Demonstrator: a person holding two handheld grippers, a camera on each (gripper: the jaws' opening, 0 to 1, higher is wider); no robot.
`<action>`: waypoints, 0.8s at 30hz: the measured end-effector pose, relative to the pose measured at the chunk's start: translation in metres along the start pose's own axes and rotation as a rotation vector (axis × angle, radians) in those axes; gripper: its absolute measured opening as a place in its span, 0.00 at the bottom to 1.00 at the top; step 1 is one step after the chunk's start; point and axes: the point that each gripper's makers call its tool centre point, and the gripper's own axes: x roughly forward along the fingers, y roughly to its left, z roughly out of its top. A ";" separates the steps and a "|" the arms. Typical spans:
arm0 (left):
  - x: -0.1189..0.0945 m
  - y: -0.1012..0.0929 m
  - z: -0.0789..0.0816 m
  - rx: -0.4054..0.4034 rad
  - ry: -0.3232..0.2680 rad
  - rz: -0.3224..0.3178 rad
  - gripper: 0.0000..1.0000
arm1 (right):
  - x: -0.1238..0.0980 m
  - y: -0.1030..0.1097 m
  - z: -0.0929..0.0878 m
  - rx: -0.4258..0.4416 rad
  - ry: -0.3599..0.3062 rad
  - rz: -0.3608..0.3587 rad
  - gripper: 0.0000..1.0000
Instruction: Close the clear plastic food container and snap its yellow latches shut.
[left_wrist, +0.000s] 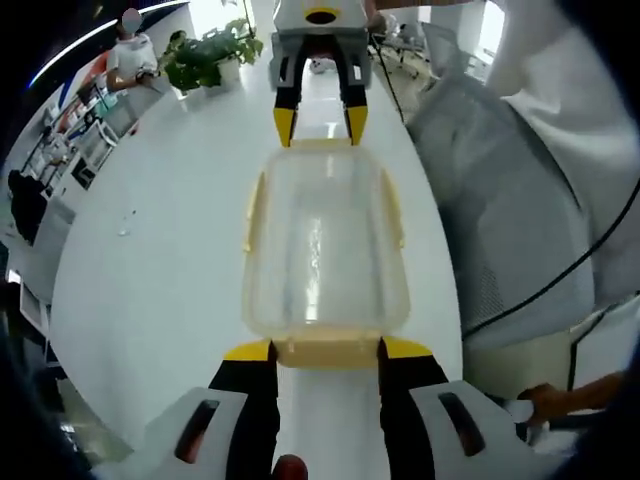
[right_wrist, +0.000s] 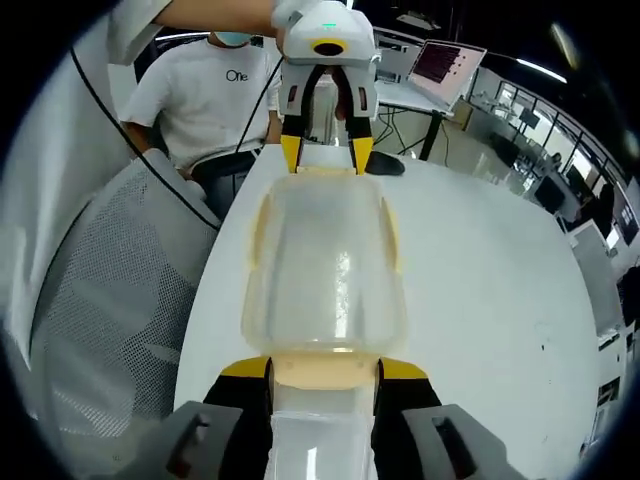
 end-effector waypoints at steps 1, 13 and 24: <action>0.000 -0.001 0.002 0.000 0.000 0.000 0.36 | -0.002 0.001 -0.001 -0.001 0.000 -0.001 0.36; 0.001 0.000 0.028 0.011 0.006 0.019 0.36 | -0.025 0.001 -0.013 -0.014 -0.002 -0.027 0.36; 0.007 0.000 0.055 0.018 -0.004 0.021 0.36 | -0.046 0.002 -0.033 -0.014 0.011 -0.041 0.36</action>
